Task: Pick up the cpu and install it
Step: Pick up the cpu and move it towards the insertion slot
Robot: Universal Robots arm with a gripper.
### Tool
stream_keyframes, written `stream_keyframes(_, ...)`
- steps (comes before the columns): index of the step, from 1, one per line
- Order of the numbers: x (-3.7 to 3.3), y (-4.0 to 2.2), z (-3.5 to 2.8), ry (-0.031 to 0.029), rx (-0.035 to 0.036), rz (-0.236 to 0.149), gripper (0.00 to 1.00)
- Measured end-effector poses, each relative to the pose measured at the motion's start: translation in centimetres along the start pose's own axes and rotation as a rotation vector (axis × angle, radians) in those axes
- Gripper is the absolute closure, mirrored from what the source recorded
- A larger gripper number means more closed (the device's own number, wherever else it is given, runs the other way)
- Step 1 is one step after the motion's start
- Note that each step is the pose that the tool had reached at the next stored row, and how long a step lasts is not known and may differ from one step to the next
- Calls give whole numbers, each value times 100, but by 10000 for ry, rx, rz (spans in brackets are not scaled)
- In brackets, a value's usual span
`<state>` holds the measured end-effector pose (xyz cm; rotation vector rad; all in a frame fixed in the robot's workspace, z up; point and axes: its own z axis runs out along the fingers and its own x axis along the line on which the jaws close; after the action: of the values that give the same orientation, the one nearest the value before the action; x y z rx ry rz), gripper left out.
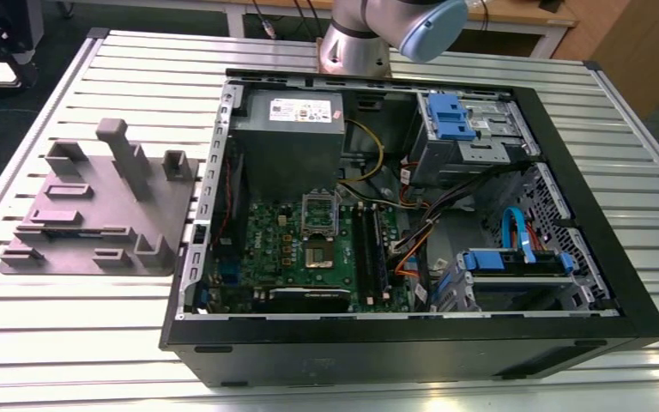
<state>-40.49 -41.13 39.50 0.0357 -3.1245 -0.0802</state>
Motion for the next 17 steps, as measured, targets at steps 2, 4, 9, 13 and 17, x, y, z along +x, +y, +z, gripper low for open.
stream_keyframes(2, -5, 0, 0, 0, 0, 0, 53)
stream_keyframes(4, -11, 0, -1, 1, 0, 0, 53)
stream_keyframes(9, -23, 0, -1, 0, 0, 0, 53)
stream_keyframes(13, -34, -1, -1, 0, 0, 0, 53)
stream_keyframes(17, -44, -1, -1, 1, 0, 0, 53)
